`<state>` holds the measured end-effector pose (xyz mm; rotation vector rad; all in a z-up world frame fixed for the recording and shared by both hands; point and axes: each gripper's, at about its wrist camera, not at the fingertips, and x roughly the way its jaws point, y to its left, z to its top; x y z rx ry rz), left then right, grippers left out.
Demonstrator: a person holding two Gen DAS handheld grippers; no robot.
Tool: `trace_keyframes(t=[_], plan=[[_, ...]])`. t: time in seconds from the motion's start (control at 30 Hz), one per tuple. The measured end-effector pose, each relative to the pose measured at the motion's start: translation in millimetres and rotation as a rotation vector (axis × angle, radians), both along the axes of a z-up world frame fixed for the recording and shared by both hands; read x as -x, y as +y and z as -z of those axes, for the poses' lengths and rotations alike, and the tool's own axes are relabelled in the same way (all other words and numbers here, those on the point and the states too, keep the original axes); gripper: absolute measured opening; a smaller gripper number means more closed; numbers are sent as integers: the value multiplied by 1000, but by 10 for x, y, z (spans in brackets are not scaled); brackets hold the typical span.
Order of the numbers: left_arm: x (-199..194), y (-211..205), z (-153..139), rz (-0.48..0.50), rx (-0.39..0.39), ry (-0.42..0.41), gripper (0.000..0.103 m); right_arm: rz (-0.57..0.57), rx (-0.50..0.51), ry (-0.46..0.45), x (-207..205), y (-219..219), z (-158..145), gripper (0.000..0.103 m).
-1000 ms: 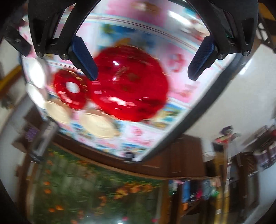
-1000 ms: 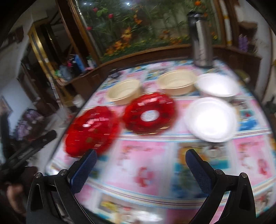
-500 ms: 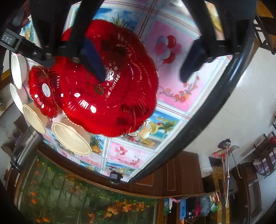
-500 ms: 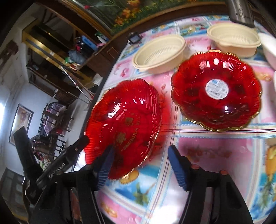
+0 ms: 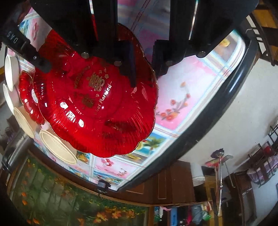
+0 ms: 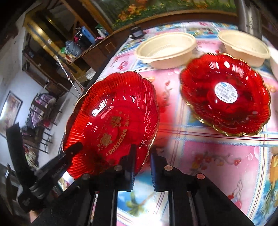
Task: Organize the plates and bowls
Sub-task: 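Grasp the large red scalloped plate rim with both grippers and lift it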
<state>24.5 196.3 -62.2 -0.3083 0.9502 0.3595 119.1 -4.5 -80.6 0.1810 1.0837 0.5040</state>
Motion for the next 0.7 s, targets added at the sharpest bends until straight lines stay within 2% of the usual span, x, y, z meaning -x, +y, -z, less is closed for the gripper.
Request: trace_keyframes(t=[0.4,0.7], plan=[[319,26,-211,-5,-13,-65,14,-57,35,-130,350,159,-310,14],[241,6,-8,3,5,-19,13,-53,68,-99,346,146,-161,14]])
